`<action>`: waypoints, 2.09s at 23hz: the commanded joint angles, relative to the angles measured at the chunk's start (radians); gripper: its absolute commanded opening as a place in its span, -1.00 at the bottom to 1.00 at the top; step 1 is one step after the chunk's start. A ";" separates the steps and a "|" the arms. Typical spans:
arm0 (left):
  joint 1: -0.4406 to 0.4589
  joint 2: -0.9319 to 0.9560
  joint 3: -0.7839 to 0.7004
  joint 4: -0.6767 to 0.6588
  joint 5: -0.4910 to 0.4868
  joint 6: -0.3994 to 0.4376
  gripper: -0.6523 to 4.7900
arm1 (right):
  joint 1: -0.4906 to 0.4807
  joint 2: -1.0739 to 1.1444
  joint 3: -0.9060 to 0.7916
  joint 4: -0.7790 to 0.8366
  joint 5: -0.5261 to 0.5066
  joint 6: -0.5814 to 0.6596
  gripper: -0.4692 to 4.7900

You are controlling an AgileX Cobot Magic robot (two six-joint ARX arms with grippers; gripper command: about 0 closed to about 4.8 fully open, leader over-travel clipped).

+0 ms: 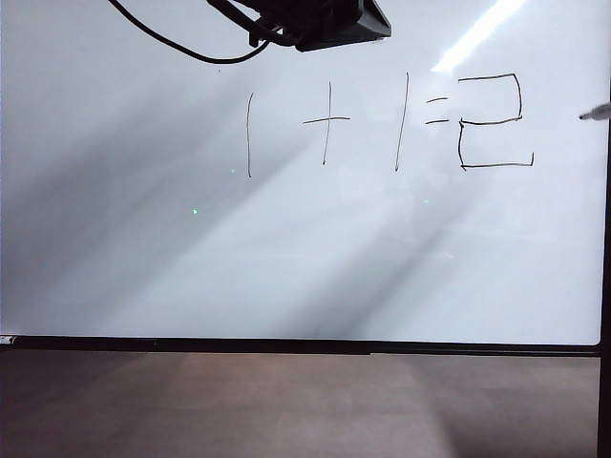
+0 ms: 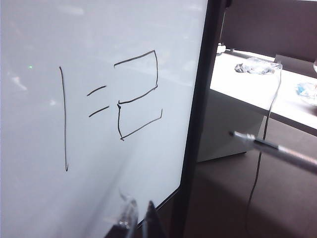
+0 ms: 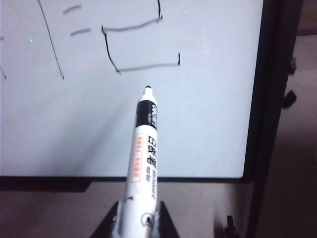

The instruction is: Reach to the right to find the marker pen, pick it up, and write the answer to the math problem on the whiteboard.

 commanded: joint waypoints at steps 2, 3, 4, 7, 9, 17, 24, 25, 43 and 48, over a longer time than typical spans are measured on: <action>0.001 -0.003 0.002 0.005 0.005 -0.003 -0.66 | 0.000 -0.070 -0.035 0.021 -0.005 0.004 -0.84; 0.001 -0.003 0.002 0.005 0.005 -0.003 -0.66 | 0.000 -0.079 -0.039 0.021 -0.002 0.004 -0.82; 0.001 -0.003 0.002 0.005 0.005 -0.003 -0.66 | 0.000 -0.087 -0.040 0.018 0.001 0.004 -0.82; 0.001 -0.003 0.002 0.005 0.005 -0.003 -0.66 | -0.001 -0.098 -0.042 0.014 0.001 0.003 -0.82; 0.001 -0.003 0.002 0.005 0.005 -0.003 -0.66 | 0.000 -0.100 -0.042 0.014 0.000 0.004 -0.82; 0.001 -0.003 0.002 0.005 0.005 -0.003 -0.66 | -0.001 -0.100 -0.042 0.014 0.001 0.004 -0.82; 0.002 -0.004 0.002 0.000 0.002 0.059 -0.66 | -0.001 -0.100 -0.042 0.014 0.001 0.003 -0.82; 0.004 -0.005 0.002 0.001 -0.006 0.094 -0.66 | -0.001 -0.100 -0.042 0.014 0.001 0.003 -0.82; 0.607 -0.600 -0.158 -0.563 -0.014 0.072 -0.66 | 0.001 -0.099 -0.042 0.014 0.001 0.003 -0.82; 0.768 -0.826 -0.386 -0.555 -0.015 0.066 -0.66 | 0.001 -0.099 -0.042 0.014 0.000 0.003 -0.82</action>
